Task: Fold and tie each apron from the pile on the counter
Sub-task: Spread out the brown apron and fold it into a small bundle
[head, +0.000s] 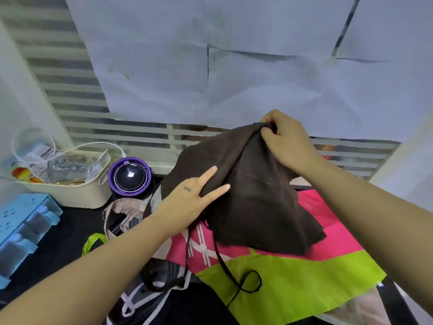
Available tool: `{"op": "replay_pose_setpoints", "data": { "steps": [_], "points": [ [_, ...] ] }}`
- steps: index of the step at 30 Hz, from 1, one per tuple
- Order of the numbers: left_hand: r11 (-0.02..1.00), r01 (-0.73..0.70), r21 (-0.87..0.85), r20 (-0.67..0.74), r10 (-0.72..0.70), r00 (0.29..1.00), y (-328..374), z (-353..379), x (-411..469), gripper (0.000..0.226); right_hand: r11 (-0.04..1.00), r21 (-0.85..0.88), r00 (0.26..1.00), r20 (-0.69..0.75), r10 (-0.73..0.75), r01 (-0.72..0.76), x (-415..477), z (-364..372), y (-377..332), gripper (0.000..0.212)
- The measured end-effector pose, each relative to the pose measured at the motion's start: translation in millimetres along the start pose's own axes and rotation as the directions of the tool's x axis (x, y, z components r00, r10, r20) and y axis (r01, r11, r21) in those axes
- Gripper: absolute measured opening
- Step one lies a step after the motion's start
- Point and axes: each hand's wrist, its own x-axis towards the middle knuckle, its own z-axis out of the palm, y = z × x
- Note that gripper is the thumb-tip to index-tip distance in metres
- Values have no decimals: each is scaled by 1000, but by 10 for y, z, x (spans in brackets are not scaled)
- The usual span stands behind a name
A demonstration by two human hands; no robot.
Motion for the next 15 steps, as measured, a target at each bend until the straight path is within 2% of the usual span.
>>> {"op": "replay_pose_setpoints", "data": {
  "steps": [3,6,7,9,11,14,15],
  "points": [
    [976,141,-167,53,-134,990,-91,-235,184,97,1000,0,999,-45,4,-4,68,-113,-22,12],
    [860,299,-413,92,-287,953,-203,-530,435,66,1000,-1,999,-26,29,-29,154,-194,29,10],
    [818,325,-475,60,-339,939,-239,-642,548,58,999,1,999,-4,53,-53,173,-219,37,14],
    [748,342,-568,-20,-428,903,-304,-874,783,50,995,33,994,55,93,-95,173,-255,25,37],
    [716,347,-606,-46,-467,883,-333,-1081,1008,46,988,99,988,112,103,-114,101,-289,-100,61],
    [730,359,-582,-30,-460,887,-322,-1319,1304,40,960,274,980,197,-5,-51,-142,-234,-430,60],
    [744,357,-565,-24,-447,894,-312,-1377,1387,38,959,283,974,223,-33,-32,-218,-181,-521,70]
  ]
}}
